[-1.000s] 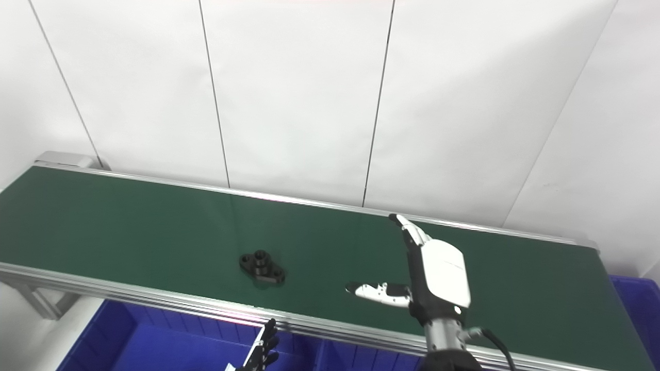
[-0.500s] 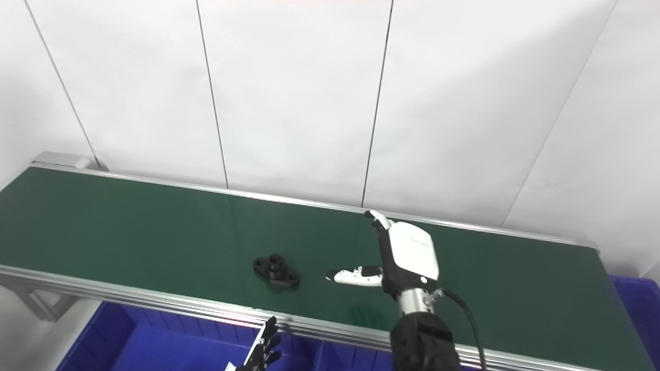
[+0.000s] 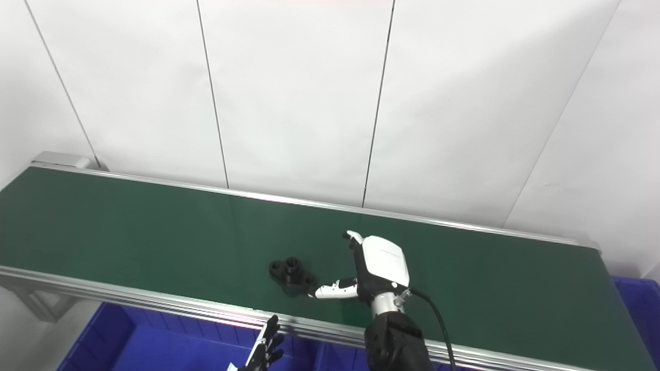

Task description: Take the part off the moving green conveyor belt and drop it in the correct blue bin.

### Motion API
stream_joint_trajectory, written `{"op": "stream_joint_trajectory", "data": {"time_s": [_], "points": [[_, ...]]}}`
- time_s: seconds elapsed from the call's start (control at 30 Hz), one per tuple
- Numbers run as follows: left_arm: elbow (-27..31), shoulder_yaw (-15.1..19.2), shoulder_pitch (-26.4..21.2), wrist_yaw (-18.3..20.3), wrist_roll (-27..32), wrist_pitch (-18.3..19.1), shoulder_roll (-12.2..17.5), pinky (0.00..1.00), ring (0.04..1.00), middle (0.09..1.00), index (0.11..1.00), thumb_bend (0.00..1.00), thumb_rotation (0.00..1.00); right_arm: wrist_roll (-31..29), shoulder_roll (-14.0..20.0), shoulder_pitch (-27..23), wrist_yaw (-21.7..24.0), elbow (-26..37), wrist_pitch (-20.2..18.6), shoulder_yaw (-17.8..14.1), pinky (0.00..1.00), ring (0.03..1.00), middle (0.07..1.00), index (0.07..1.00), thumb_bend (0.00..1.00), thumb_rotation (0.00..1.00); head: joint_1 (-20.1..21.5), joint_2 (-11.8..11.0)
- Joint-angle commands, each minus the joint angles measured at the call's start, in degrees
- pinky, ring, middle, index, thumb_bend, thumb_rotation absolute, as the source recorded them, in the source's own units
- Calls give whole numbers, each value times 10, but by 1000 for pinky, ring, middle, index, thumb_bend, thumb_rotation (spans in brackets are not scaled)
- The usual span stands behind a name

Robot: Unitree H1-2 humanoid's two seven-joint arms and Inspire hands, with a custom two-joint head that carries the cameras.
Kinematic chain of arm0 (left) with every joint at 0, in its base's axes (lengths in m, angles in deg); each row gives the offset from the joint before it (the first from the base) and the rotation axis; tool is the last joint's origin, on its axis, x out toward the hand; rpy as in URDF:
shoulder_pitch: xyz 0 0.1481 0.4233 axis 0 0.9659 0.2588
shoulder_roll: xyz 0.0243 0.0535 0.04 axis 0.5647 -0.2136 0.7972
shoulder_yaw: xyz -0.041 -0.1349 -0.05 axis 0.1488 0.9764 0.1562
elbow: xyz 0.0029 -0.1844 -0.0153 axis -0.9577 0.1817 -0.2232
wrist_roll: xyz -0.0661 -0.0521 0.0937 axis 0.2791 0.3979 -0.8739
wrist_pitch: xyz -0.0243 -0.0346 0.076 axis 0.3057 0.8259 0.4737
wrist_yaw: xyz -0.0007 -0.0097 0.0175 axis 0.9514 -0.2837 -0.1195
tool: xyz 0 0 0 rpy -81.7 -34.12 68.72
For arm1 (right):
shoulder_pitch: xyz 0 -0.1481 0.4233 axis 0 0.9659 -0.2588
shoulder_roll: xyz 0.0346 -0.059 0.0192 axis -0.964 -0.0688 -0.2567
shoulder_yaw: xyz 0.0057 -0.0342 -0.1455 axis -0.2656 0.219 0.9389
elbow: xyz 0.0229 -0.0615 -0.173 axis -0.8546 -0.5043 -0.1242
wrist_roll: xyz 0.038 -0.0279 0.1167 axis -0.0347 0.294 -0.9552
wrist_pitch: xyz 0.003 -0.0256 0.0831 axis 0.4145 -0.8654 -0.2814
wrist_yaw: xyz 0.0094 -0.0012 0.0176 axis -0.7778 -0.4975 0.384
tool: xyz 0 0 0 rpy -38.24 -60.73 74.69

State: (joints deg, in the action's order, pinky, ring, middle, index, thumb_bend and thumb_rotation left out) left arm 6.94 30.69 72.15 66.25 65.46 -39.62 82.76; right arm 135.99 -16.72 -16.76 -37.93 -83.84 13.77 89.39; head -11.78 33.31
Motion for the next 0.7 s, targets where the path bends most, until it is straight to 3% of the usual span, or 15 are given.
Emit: {"op": "stream_joint_trajectory", "data": {"time_s": [0.0, 0.67], "points": [[25, -5, 0, -5, -9, -22, -7, 919, 958, 1000, 1000, 759, 869, -4, -14, -36, -17, -2, -6, 4, 604, 713, 793, 857, 1000, 481, 0, 1], [39, -14, 13, 1, -16, -22, -31, 976, 996, 1000, 1000, 739, 865, -53, -20, -50, -56, -93, 9, 20, 520, 641, 767, 831, 1000, 468, -17, 10]]}}
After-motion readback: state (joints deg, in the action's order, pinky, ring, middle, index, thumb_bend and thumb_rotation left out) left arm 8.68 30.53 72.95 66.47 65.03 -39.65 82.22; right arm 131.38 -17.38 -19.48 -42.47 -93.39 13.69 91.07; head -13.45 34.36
